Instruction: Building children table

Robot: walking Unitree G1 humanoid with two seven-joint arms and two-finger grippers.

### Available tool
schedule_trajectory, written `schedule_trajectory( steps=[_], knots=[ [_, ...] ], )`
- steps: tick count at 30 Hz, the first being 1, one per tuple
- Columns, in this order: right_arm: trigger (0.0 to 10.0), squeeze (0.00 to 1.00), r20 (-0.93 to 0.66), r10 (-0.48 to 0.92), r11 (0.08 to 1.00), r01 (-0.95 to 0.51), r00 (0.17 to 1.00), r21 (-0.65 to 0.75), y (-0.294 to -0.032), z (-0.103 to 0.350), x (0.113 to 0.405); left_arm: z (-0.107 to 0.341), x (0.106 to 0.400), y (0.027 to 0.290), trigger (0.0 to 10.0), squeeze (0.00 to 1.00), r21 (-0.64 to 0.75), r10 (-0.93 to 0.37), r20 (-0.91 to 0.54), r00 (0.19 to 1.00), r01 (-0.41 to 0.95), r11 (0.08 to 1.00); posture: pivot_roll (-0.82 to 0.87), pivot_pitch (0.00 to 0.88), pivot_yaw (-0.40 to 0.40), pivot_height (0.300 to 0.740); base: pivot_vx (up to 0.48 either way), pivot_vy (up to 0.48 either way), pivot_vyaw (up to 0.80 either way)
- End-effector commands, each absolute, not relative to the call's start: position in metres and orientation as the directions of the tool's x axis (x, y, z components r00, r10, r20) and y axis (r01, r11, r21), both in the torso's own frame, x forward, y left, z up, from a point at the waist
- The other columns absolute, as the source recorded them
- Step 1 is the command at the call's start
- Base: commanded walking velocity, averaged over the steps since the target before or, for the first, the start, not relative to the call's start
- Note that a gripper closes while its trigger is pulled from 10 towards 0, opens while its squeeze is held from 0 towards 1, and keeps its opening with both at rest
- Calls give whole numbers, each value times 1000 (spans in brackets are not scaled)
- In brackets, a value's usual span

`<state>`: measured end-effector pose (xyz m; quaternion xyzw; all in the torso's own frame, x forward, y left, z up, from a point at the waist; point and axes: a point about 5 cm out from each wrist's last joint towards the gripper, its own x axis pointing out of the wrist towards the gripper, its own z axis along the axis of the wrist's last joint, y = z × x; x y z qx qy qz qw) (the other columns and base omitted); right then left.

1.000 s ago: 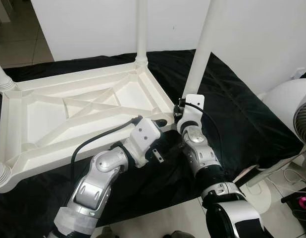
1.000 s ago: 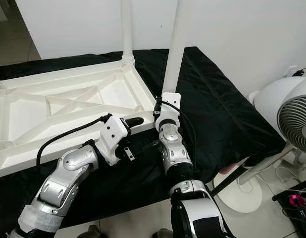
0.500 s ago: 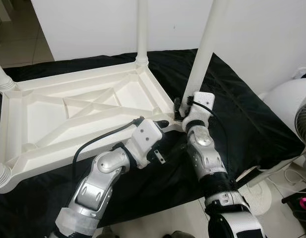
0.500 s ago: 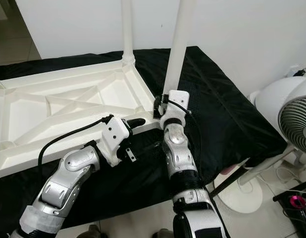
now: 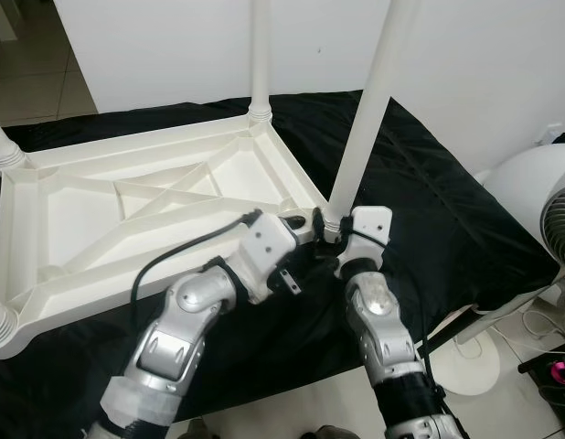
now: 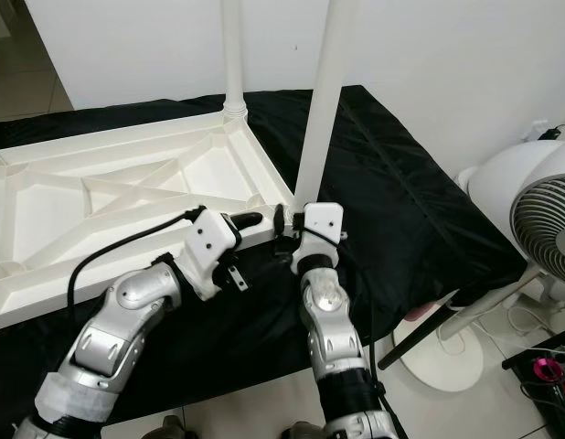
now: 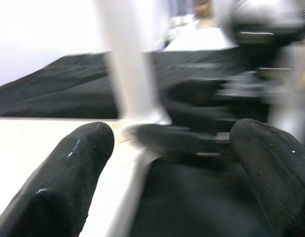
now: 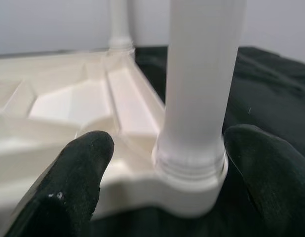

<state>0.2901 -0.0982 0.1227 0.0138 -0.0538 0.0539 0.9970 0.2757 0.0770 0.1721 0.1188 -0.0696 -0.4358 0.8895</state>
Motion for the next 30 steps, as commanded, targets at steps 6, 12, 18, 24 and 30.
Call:
schedule_trajectory(
  steps=[6, 12, 18, 24, 30],
  knots=[
    [0, 0, 87, 173, 983, -177, 981, 45, -93, 120, 285, 175, 288, 88, 10000, 0, 272, -689, 60, 722, 652, 707, -75, 0, -20, 740, 0, 0, 0],
    [0, 0, 77, 247, 967, -251, 966, 45, -90, 121, 288, 180, 297, 90, 10000, 0, 225, -626, 83, 775, 598, 769, -74, 0, -21, 740, 0, 0, 0],
    [10000, 0, 76, 295, 954, -298, 953, 37, -95, 127, 298, 178, 300, 92, 10000, 0, 185, -605, 47, 795, 589, 787, -71, 0, -24, 740, 0, 0, 0],
    [10000, 0, 75, 304, 951, -307, 950, 34, -106, 130, 307, 176, 303, 95, 10000, 0, 210, -575, 30, 817, 557, 803, -67, 0, -25, 740, 0, 0, 0],
    [10000, 0, 83, 318, 946, -322, 944, 36, -124, 136, 316, 162, 324, 120, 10000, 0, 356, -308, -68, 949, 311, 881, -60, 4, -25, 740, 0, 0, 0]
  ],
)
